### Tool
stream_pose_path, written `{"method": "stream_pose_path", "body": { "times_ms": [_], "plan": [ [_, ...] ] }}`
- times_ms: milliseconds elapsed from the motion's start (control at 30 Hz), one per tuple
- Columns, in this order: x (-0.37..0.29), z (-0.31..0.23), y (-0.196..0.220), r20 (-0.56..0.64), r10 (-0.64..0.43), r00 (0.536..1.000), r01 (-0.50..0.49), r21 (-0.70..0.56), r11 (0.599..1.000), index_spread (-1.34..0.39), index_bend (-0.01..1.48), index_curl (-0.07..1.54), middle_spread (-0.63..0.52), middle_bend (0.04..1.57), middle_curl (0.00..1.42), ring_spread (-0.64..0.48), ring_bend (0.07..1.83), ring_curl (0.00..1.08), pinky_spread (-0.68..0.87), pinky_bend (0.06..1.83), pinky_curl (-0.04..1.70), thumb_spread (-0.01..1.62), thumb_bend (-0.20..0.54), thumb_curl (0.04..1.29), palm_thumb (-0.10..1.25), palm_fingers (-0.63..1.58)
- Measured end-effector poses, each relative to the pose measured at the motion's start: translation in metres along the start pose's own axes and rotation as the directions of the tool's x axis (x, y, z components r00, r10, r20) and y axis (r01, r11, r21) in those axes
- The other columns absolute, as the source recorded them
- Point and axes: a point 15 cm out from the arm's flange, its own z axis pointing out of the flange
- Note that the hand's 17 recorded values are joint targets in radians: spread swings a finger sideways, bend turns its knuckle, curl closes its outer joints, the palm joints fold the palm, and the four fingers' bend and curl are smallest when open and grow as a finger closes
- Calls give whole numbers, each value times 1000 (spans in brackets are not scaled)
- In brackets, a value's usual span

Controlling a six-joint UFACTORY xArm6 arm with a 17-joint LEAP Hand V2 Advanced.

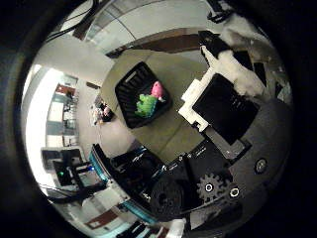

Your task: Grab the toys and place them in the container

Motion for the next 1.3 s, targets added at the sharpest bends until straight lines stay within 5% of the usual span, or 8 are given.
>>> {"method": "stream_pose_path", "body": {
  "times_ms": [200,433,567,667,933,1300],
  "plan": [
    [-14,17,-9,32,19,999,-19,19,1000,-242,1082,827,-125,1361,677,-222,1331,768,-188,1402,793,939,-28,739,964,1119],
    [-16,88,13,83,44,996,-40,-56,998,-355,640,738,-164,1094,598,-230,1213,628,-351,1252,634,975,-30,612,831,957],
    [-14,130,39,118,74,990,-59,-125,990,-429,442,685,-216,915,555,-242,1141,572,-360,1183,587,993,-24,568,819,620],
    [-2,146,38,120,87,989,-70,-136,988,-454,424,654,-223,826,527,-230,1049,531,-220,1079,561,1033,-26,532,797,361],
    [18,212,31,144,109,984,-83,-174,981,-417,391,524,-125,556,403,-73,773,376,248,967,445,1069,-29,437,687,132],
    [23,276,25,182,127,975,-83,-229,970,-309,207,392,6,331,324,91,561,252,390,818,268,1041,-32,342,569,123]
  ]
}}
